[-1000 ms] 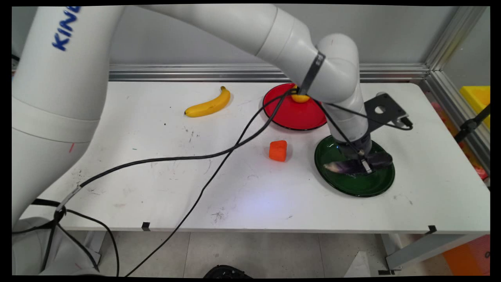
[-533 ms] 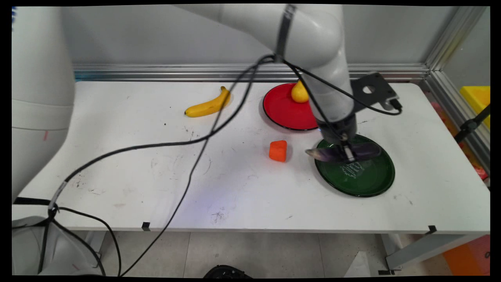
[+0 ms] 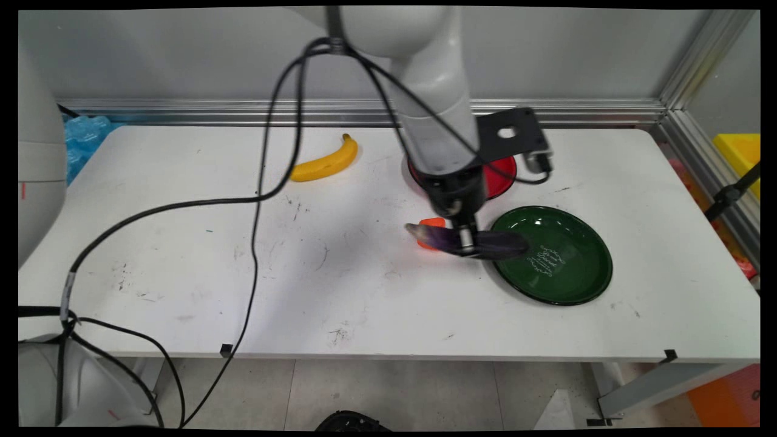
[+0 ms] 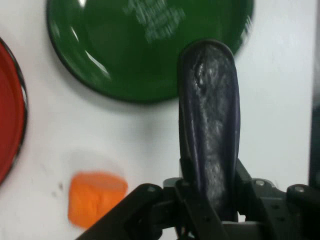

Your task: Place the picked object on the table

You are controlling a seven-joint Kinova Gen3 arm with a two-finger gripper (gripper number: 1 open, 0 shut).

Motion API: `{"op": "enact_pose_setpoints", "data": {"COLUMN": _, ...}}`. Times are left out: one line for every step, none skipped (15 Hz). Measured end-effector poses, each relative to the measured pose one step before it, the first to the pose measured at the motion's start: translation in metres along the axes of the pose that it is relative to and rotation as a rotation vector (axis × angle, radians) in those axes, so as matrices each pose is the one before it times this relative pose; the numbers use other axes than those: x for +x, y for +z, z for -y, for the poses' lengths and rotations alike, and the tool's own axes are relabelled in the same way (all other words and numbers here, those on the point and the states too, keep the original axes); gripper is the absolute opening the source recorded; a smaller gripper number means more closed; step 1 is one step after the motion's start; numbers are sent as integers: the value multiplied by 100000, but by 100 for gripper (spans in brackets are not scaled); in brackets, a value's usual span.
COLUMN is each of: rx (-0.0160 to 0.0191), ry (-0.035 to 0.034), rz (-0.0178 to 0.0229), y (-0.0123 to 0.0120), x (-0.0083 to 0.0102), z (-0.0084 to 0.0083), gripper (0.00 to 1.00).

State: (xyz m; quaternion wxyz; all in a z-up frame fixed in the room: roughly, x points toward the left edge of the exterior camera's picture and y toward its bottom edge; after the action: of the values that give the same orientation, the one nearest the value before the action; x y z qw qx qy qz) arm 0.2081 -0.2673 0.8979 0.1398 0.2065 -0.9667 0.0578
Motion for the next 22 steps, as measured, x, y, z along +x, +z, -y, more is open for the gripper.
{"op": "enact_pose_setpoints", "data": {"rx": -831, "ry": 2958, "rz": 1820, "y": -294, "x": -940, "z": -109, "gripper": 0}}
{"op": "enact_pose_setpoints", "data": {"rx": -638, "ry": 2406, "rz": 1406, "y": -78, "x": -784, "z": -96, "gripper": 0}}
{"op": "enact_pose_setpoints", "data": {"rx": -554, "ry": 2079, "rz": 1283, "y": 74, "x": -717, "z": -76, "gripper": 0}}
{"op": "enact_pose_setpoints", "data": {"rx": -483, "ry": 1577, "rz": 1047, "y": 221, "x": -539, "z": -78, "gripper": 0}}
{"op": "enact_pose_setpoints", "data": {"rx": -624, "ry": 1805, "rz": 1033, "y": 401, "x": -552, "z": -101, "gripper": 0}}
{"op": "enact_pose_setpoints", "data": {"rx": -566, "ry": 1528, "rz": 851, "y": 420, "x": -412, "z": -83, "gripper": 0}}
{"op": "enact_pose_setpoints", "data": {"rx": -436, "ry": 1055, "rz": 541, "y": 356, "x": -248, "z": -48, "gripper": 0}}
{"op": "enact_pose_setpoints", "data": {"rx": -535, "ry": 1463, "rz": 682, "y": 530, "x": -317, "z": -44, "gripper": 0}}
{"op": "enact_pose_setpoints", "data": {"rx": -449, "ry": 1557, "rz": 584, "y": 690, "x": -264, "z": 11, "gripper": 0}}
{"op": "enact_pose_setpoints", "data": {"rx": -381, "ry": 1323, "rz": 414, "y": 766, "x": -199, "z": 47, "gripper": 0}}
{"op": "enact_pose_setpoints", "data": {"rx": -295, "ry": 946, "rz": 219, "y": 665, "x": -122, "z": 66, "gripper": 0}}
{"op": "enact_pose_setpoints", "data": {"rx": -82, "ry": 475, "rz": 10, "y": 450, "x": -49, "z": 72, "gripper": 0}}
{"op": "enact_pose_setpoints", "data": {"rx": -93, "ry": 571, "rz": -63, "y": 657, "x": -64, "z": 103, "gripper": 0}}
{"op": "enact_pose_setpoints", "data": {"rx": -13, "ry": 418, "rz": -396, "y": 855, "x": 23, "z": 201, "gripper": 0}}
{"op": "enact_pose_setpoints", "data": {"rx": -53, "ry": 196, "rz": -293, "y": 604, "x": 12, "z": 160, "gripper": 0}}
{"op": "enact_pose_setpoints", "data": {"rx": -11, "ry": 102, "rz": -286, "y": 561, "x": -11, "z": 159, "gripper": 0}}
{"op": "enact_pose_setpoints", "data": {"rx": -3, "ry": 7, "rz": -191, "y": 361, "x": -5, "z": 111, "gripper": 0}}
{"op": "enact_pose_setpoints", "data": {"rx": 26, "ry": 23, "rz": -303, "y": 496, "x": -9, "z": 163, "gripper": 0}}
{"op": "enact_pose_setpoints", "data": {"rx": 46, "ry": -3, "rz": -190, "y": 300, "x": -8, "z": 112, "gripper": 0}}
{"op": "enact_pose_setpoints", "data": {"rx": 26, "ry": -38, "rz": -268, "y": 410, "x": -24, "z": 154, "gripper": 0}}
{"op": "enact_pose_setpoints", "data": {"rx": -6, "ry": -26, "rz": -218, "y": 230, "x": -27, "z": 94, "gripper": 0}}
{"op": "enact_pose_setpoints", "data": {"rx": -50, "ry": -65, "rz": -252, "y": 311, "x": -71, "z": 116, "gripper": 0}}
